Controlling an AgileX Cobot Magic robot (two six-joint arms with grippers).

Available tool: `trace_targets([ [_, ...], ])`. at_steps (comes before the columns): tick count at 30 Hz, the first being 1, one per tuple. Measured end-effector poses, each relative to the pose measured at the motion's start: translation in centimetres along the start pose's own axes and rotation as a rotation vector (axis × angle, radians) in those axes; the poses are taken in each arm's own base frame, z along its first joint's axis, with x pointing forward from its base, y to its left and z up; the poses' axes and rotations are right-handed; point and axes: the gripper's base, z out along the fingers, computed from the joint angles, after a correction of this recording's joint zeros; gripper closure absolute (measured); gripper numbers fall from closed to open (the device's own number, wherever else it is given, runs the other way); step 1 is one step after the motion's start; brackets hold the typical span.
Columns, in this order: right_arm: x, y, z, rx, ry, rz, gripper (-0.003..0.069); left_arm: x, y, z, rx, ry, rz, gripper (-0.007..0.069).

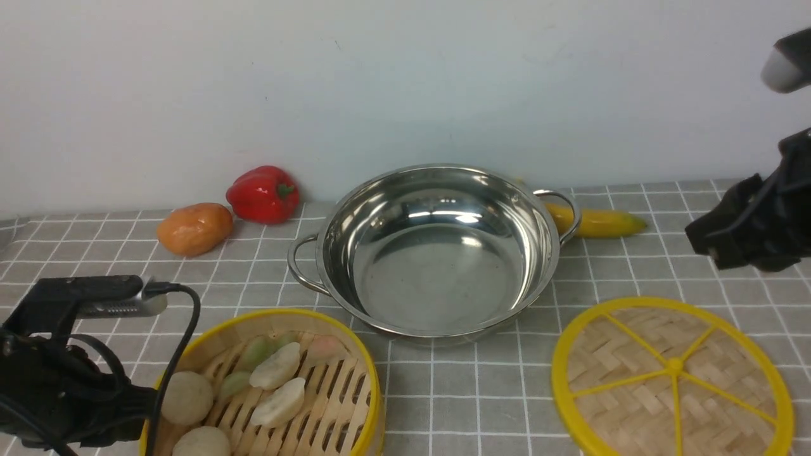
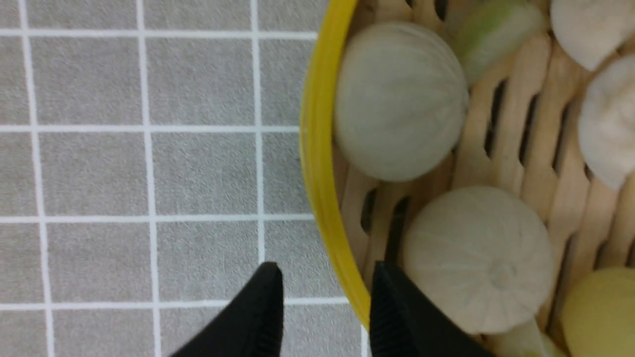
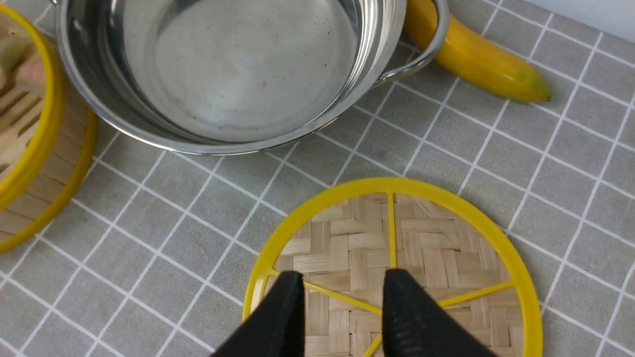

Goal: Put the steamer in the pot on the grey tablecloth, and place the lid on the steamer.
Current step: 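Grasp the rim of the steamer basket holding the buns with the left gripper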

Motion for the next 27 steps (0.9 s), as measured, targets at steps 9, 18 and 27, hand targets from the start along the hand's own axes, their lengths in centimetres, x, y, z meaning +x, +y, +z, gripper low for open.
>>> trace_targets([
  [9, 0.0, 0.1, 0.0, -0.007, -0.001, 0.008, 0.0417, -0.3, -0.1, 0.3, 0.014, -0.063, -0.049, 0.0382],
  [18, 0.0, 0.4, 0.0, -0.042, -0.004, 0.037, 0.0417, -0.3, -0.3, 1.3, 0.049, -0.029, -0.098, 0.0382],
  [27, 0.0, 0.4, 0.0, -0.049, -0.004, 0.044, 0.0417, -0.2, 0.1, 4.7, 0.058, 0.101, -0.134, 0.0386],
])
